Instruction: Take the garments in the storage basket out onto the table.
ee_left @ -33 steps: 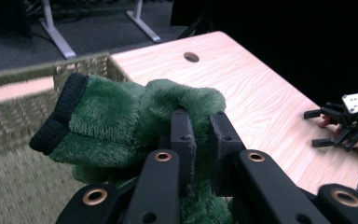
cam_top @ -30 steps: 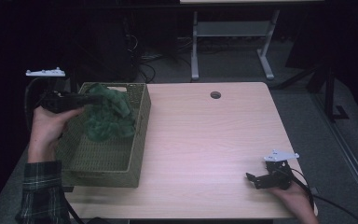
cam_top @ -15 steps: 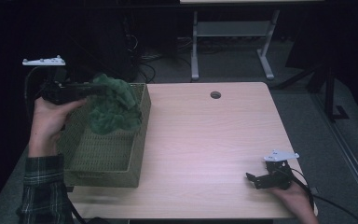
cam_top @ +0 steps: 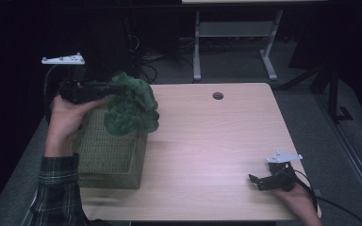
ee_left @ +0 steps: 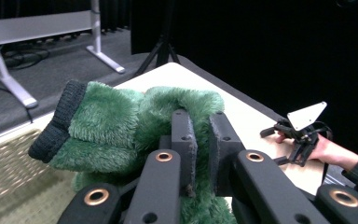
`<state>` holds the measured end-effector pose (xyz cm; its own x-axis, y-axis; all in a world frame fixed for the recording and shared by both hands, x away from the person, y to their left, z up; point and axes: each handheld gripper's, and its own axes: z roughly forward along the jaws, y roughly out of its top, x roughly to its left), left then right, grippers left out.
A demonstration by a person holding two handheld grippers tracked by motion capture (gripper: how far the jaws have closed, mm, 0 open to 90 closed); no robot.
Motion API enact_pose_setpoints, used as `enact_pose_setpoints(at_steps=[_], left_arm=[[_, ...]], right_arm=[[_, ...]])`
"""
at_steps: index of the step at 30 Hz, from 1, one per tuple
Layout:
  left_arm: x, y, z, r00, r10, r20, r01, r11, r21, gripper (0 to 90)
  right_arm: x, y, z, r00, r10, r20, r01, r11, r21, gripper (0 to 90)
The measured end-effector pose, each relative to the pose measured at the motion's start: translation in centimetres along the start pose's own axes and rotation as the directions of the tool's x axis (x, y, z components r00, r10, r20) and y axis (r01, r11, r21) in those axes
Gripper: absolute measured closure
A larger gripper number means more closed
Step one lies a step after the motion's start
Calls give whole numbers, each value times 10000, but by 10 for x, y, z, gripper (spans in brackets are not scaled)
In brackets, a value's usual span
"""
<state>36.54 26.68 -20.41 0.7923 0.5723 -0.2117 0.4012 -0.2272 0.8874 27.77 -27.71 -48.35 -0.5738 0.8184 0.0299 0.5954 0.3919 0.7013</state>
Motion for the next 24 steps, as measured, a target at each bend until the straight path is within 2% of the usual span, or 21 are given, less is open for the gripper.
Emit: enact_pose_setpoints(at_steps=[5, 7, 8, 10, 11, 15, 17, 23, 24], left_arm=[[-12, 8, 16, 9993, 219, 290, -220, 9998, 17, 827], [-19, 12, 27, 9980, 346, 527, -349, 9994, 36, 827], [-19, 12, 27, 9980, 346, 527, -349, 9994, 36, 828], [-25, 14, 38, 9963, 430, 743, -436, 9990, 69, 827], [-25, 14, 38, 9963, 430, 743, -436, 9990, 69, 827], [-36, 17, 61, 9923, 534, 1114, -546, 9985, 77, 827], [-38, 17, 65, 9917, 541, 1163, -558, 9984, 112, 827], [-50, 15, 93, 9870, 621, 1484, -671, 9973, 290, 827], [-50, 15, 93, 9870, 621, 1484, -671, 9973, 290, 827]], right_arm=[[0, 0, 0, 10000, -6, 1, 6, 10000, -2, 8], [0, 0, 0, 10000, 1, 1, -1, 10000, 0, 8], [0, 0, 0, 10000, 1, 1, -1, 10000, 0, 8], [0, 0, 0, 10000, 1, 1, -1, 10000, -4, 8], [0, 0, 0, 10000, 1, 1, -1, 10000, -4, 8], [0, 0, 0, 10000, -1, 0, 1, 10000, 1, 8], [0, 0, 0, 10000, -3, 1, 3, 10000, -1, 8], [0, 0, 0, 10000, -2, 1, 2, 10000, -2, 8], [0, 0, 0, 10000, -2, 1, 2, 10000, -2, 8]])
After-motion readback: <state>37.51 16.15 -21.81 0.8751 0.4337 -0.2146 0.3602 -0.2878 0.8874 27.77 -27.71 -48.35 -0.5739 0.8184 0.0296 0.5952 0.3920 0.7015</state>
